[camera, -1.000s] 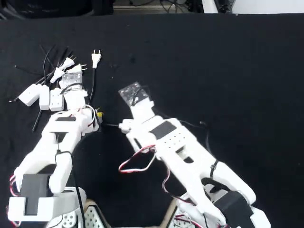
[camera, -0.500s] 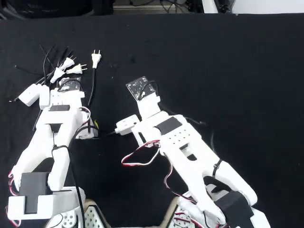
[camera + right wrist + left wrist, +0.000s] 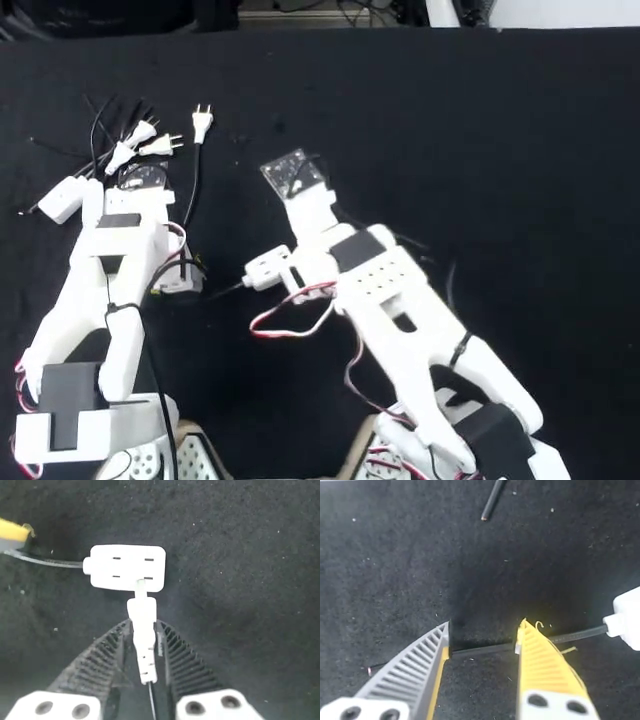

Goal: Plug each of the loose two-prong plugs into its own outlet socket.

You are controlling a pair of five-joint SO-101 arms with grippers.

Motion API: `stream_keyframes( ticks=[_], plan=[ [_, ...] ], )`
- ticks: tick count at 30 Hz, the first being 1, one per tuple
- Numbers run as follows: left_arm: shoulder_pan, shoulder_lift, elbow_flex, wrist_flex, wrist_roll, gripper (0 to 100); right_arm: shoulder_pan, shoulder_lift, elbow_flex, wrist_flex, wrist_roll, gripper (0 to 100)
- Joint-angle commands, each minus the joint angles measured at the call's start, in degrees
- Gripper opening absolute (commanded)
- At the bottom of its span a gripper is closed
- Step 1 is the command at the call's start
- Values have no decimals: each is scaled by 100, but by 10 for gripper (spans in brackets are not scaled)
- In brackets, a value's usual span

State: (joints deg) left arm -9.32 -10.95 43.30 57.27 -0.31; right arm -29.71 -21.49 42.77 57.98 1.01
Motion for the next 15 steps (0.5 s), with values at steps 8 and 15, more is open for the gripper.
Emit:
stream_keyframes(
  ticks=[8,15],
  plan=[
    [-629,-1697,593,-615,-97,220,105,1033,-2281,1732,369,10],
    [-796,-2646,2193,-2602,-53,220,105,2589,-4303,3059,325,10]
  ],
)
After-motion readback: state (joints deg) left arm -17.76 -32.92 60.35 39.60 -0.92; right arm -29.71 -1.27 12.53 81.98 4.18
